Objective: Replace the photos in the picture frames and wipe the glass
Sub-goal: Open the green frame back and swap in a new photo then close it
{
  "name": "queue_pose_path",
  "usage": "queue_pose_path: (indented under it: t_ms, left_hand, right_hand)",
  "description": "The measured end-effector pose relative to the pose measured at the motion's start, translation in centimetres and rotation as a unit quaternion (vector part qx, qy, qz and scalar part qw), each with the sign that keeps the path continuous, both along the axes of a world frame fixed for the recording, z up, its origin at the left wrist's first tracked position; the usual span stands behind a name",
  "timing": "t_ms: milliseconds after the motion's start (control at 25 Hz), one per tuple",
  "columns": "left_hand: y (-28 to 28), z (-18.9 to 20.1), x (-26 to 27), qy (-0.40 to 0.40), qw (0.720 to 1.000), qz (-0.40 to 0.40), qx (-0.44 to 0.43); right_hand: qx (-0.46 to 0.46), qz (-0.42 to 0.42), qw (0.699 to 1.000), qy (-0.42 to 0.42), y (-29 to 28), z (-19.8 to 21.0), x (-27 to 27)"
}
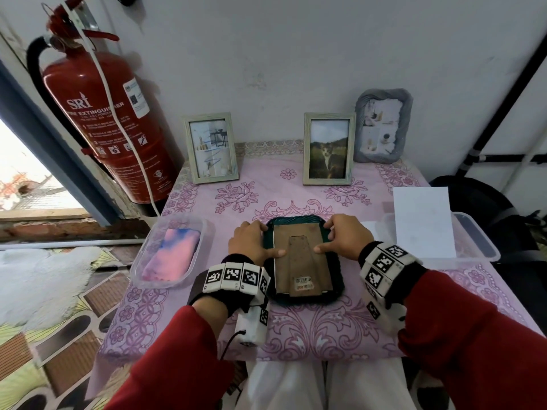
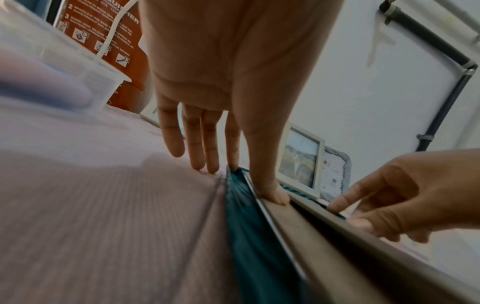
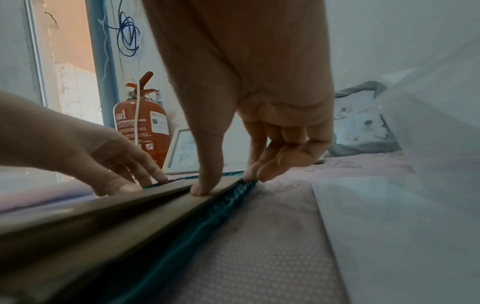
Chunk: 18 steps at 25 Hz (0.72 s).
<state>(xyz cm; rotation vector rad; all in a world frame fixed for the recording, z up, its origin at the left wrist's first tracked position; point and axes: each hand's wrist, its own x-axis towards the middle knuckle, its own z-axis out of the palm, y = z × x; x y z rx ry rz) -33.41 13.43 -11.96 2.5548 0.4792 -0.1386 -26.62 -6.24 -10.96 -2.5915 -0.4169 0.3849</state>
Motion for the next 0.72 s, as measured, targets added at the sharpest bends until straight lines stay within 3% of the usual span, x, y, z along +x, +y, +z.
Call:
queue_pose_path:
  t_ms: [160,480,720]
  left_hand:
    - [-0.1,-0.5,-0.4,-0.026,1.0,0.001,0.004]
    - [-0.5,-1.5,-1.2,-0.044,0.999,0.014,-0.006]
    - [-0.2,-1.5,-0.9,-0.072,0.991,0.054,-0.096]
  right_hand:
    - [-0.001,-0.018,1.0,-0.006,0.3,-0.3,-0.1]
    - [0.12,-0.03,0.992,0.008,-0.5,-1.6,-0.3]
    - [0.184,-0.032,0.982,0.02,-0.8,-2.1,-0.6]
